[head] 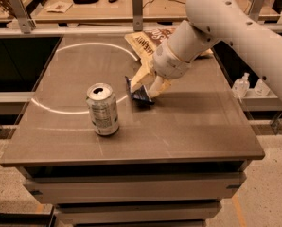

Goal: Move rxbar blueberry near 7up can

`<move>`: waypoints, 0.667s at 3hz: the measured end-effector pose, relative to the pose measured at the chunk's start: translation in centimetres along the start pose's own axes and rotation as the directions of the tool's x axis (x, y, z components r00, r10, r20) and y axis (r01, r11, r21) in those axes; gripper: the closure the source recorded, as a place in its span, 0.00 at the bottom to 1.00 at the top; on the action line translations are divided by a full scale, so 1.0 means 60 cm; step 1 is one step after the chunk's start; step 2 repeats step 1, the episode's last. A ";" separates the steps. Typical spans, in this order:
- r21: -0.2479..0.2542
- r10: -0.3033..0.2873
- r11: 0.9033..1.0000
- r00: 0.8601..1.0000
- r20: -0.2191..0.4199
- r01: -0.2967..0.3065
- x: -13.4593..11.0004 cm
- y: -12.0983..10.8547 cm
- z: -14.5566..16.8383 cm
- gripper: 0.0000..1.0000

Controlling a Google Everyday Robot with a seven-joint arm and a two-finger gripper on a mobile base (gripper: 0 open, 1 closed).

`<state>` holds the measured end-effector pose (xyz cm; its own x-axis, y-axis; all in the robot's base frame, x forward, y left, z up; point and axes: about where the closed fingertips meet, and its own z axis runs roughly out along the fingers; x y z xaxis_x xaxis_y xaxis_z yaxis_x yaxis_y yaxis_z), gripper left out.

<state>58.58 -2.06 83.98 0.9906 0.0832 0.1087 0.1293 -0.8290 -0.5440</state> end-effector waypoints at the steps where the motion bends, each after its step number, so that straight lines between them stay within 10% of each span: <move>1: 0.000 -0.001 1.000 1.000 0.002 0.001 0.001 -0.001 0.003 0.82; 2: 0.000 -0.001 1.000 1.000 0.002 0.001 0.001 -0.001 0.003 0.82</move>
Offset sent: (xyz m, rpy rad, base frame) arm 0.0000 0.0000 0.0000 0.0000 0.0000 0.0000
